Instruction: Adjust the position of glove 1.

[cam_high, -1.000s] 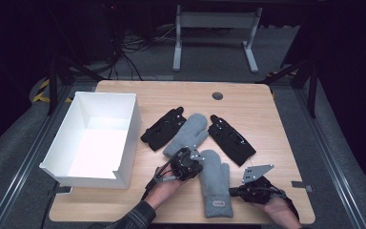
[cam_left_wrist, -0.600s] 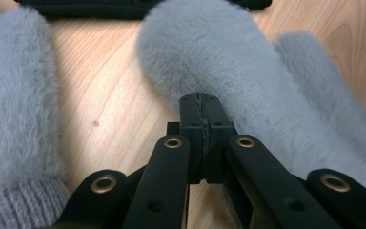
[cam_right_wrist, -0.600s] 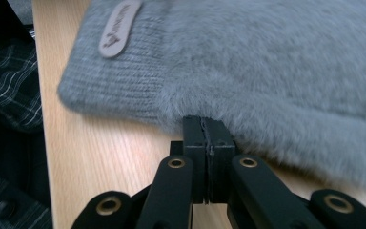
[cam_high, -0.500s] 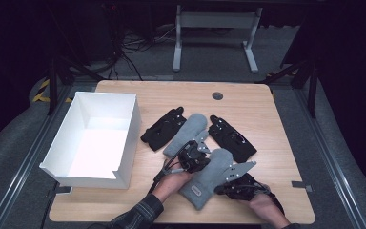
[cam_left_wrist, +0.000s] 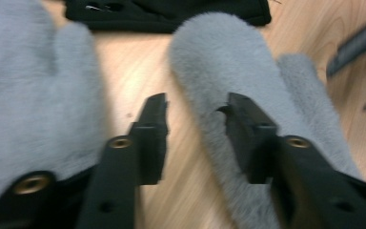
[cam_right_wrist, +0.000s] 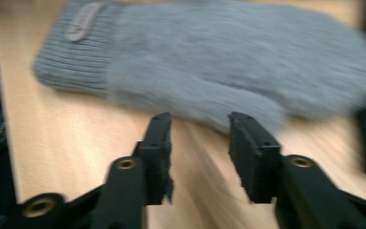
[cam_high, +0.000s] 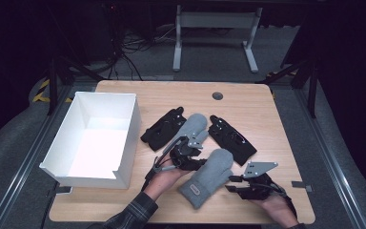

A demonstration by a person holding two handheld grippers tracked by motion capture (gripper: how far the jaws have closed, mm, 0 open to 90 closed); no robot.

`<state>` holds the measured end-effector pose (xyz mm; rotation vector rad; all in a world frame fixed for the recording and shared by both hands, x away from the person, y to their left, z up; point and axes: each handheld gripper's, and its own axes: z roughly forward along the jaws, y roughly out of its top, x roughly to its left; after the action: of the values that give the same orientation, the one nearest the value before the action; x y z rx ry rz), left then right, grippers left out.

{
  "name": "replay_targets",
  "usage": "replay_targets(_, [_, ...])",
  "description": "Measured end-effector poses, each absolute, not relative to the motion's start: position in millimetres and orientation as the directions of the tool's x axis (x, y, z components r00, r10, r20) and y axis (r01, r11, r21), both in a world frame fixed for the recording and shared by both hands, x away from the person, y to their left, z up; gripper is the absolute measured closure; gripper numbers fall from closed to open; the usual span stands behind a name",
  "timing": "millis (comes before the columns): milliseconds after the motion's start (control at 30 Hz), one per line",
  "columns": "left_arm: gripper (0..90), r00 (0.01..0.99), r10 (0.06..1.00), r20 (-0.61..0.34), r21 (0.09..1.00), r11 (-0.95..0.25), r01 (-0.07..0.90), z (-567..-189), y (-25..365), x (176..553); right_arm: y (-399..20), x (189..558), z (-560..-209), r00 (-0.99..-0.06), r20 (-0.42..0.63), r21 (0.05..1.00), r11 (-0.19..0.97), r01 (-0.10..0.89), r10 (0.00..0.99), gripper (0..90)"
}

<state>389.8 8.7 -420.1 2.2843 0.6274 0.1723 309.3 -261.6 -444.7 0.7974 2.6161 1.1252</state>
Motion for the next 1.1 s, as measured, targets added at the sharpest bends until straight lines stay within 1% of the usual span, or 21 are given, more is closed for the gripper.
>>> replay_targets(33, [49.5, 0.867, 0.494, -0.062, 0.705, -0.594, 0.389, -418.5, 11.5, 390.6, -270.2, 309.5, -444.8, -0.815, 0.027, 0.725, 0.550, 0.415, 0.579, 49.5])
replay_targets(67, [49.5, 0.866, 0.496, -0.063, 0.709, -0.589, 0.389, -417.2, 14.4, 391.8, -270.2, 309.5, -444.8, -0.815, 0.027, 0.725, 0.550, 0.415, 0.579, 49.5])
replay_targets(100, [45.2, 0.863, 0.503, -0.054, 0.704, -0.594, 0.390, -416.0, 18.6, 394.7, -280.0, 309.8, -445.8, -0.787, 0.013, 0.729, 0.533, 0.430, 0.617, 42.1])
replay_targets(133, [42.9, 0.863, 0.503, -0.054, 0.704, -0.594, 0.390, -416.0, 18.6, 394.7, -280.0, 309.8, -445.8, -0.787, 0.013, 0.729, 0.533, 0.430, 0.617, 42.1])
replay_targets(167, [42.9, 0.864, 0.502, -0.043, 0.690, -0.610, 0.389, -415.3, 20.0, 397.1, -284.7, 310.0, -446.8, -0.772, 0.004, 0.732, 0.524, 0.435, 0.635, 39.3])
replay_targets(233, [34.8, 0.863, 0.504, -0.033, 0.686, -0.616, 0.386, -414.0, 23.3, 400.8, -293.9, 310.2, -449.1, -0.744, -0.013, 0.737, 0.510, 0.445, 0.669, 32.7])
replay_targets(267, [33.0, 0.864, 0.503, -0.033, 0.689, -0.615, 0.384, -413.4, 25.2, 403.0, -298.7, 310.8, -450.4, -0.728, -0.017, 0.737, 0.501, 0.454, 0.685, 29.5])
replay_targets(300, [28.5, 0.858, 0.513, -0.029, 0.697, -0.605, 0.385, -413.1, 28.1, 406.5, -308.8, 312.9, -454.7, -0.702, -0.015, 0.734, 0.484, 0.476, 0.712, 25.7])
replay_targets(333, [26.2, 0.858, 0.513, -0.029, 0.697, -0.605, 0.385, -413.1, 28.1, 406.5, -308.8, 312.9, -454.7, -0.702, -0.015, 0.734, 0.484, 0.476, 0.712, 25.7])
replay_targets(367, [26.2, 0.855, 0.517, -0.027, 0.698, -0.603, 0.387, -413.4, 29.5, 408.8, -313.6, 314.0, -457.0, -0.690, -0.013, 0.734, 0.475, 0.485, 0.724, 24.0])
replay_targets(400, [20.4, 0.853, 0.522, -0.024, 0.689, -0.609, 0.393, -415.6, 30.9, 413.8, -321.7, 316.1, -460.6, -0.667, -0.009, 0.734, 0.458, 0.502, 0.745, 19.8])
replay_targets(467, [17.4, 0.846, 0.532, -0.009, 0.676, -0.621, 0.397, -417.0, 31.6, 419.0, -328.4, 318.3, -463.6, -0.650, -0.001, 0.734, 0.443, 0.516, 0.760, 18.2])
replay_targets(600, [17.4, 0.830, 0.557, -0.014, 0.674, -0.608, 0.420, -416.9, 33.3, 428.2, -333.4, 320.1, -466.3, -0.618, -0.017, 0.735, 0.429, 0.525, 0.786, 17.3])
replay_targets(667, [17.1, 0.818, 0.575, -0.009, 0.677, -0.599, 0.428, -418.8, 32.0, 439.5, -333.7, 320.8, -469.3, -0.603, -0.028, 0.735, 0.425, 0.528, 0.797, 15.5])
replay_targets(967, [16.0, 0.796, 0.605, 0.019, 0.656, -0.608, 0.447, -427.4, 21.7, 463.8, -333.6, 321.4, -469.7, -0.596, -0.028, 0.735, 0.421, 0.532, 0.802, 14.1])
replay_targets(1100, [16.0, 0.793, 0.608, 0.014, 0.644, -0.613, 0.458, -434.2, 17.3, 469.9, -333.6, 321.5, -469.7, -0.596, -0.027, 0.734, 0.421, 0.533, 0.803, 14.0])
